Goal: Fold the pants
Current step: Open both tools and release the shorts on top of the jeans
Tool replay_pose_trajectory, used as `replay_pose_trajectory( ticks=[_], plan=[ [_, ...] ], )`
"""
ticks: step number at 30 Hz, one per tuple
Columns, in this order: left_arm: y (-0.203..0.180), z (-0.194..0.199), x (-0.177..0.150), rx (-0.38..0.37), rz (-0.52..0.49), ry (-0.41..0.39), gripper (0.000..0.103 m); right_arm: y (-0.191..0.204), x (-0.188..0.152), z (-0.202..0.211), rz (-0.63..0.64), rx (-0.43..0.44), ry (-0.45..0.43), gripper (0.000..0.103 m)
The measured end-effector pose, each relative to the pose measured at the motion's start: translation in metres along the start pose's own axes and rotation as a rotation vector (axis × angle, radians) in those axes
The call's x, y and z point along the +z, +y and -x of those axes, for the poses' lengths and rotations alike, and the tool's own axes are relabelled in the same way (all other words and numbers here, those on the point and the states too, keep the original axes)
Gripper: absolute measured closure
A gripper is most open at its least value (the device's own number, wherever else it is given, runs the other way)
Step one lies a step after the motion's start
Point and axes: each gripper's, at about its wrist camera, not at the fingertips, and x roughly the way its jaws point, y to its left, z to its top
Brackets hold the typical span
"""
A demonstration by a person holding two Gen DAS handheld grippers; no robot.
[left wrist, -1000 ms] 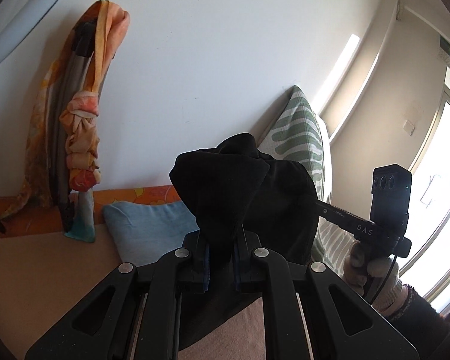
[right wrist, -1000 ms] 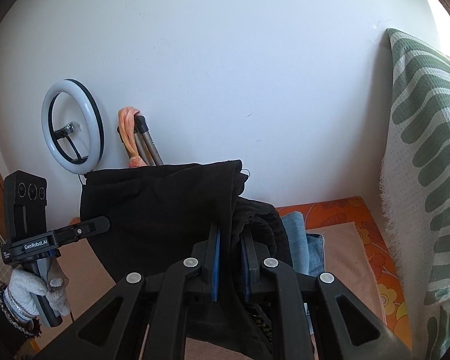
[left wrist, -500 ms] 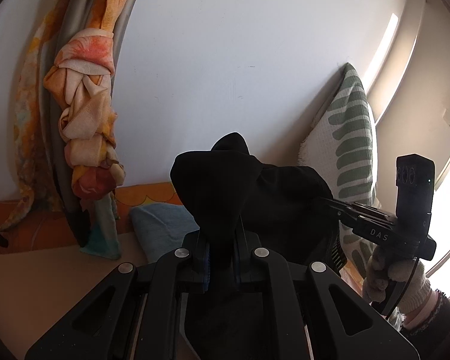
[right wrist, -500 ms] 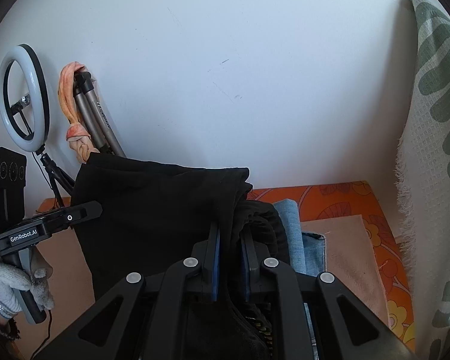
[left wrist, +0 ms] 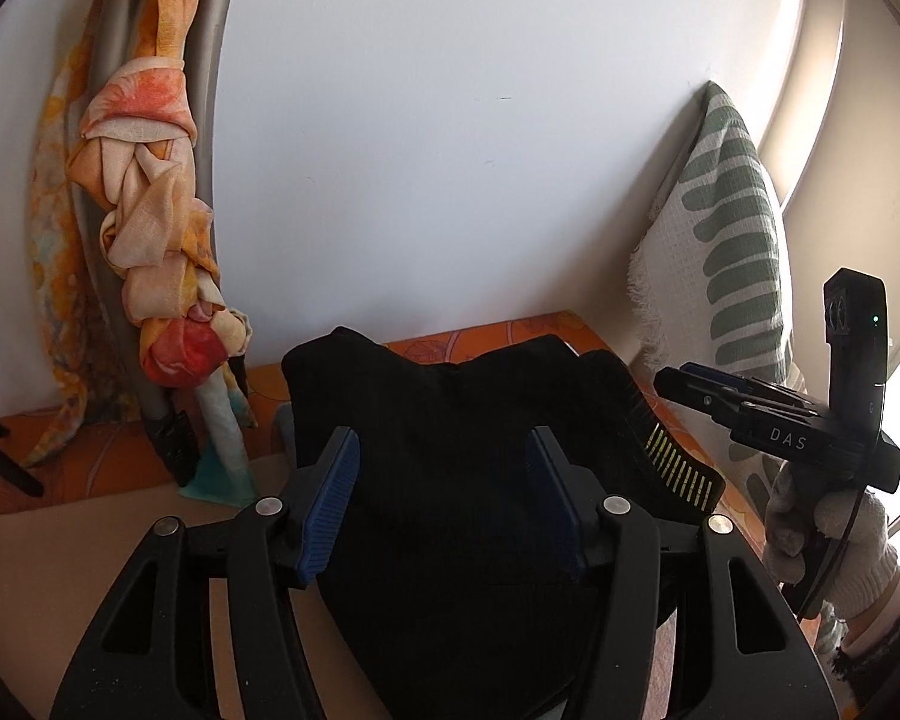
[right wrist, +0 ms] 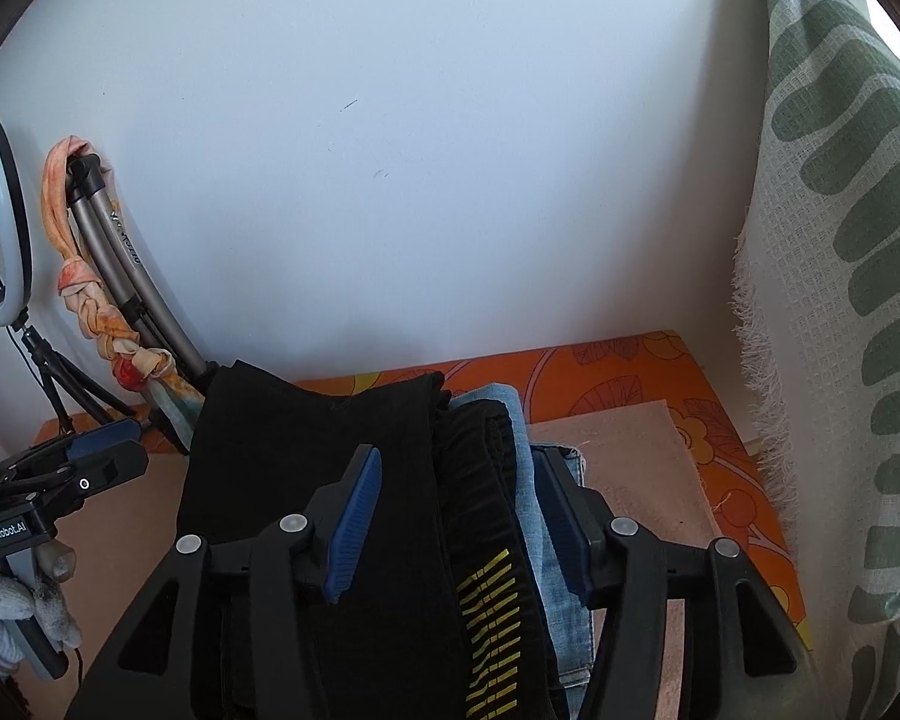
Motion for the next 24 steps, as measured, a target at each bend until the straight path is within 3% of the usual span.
replay_pose_trajectory(
  ticks=[6,16,19,24],
  plan=[
    [-0.005,0.031,-0.005,-0.001,-0.007,-0.014,0.039,0.005,-0.007,0.033,-0.008,-0.006,-0.017,0.025],
    [-0.023,0.109,-0.018,0.0,-0.008,-0.084,0.031,0.049,-0.027,0.113,0.065,-0.037,-0.084,0.012],
    [-0.029,0.132,-0.024,0.007,-0.005,-0.093,0.027,0.066,-0.035,0.137,0.086,-0.068,-0.1,0.001],
    [-0.047,0.174,-0.041,0.019,-0.052,-0.121,0.022,0.09,-0.054,0.178,0.107,-0.075,-0.14,0.0]
  ],
)
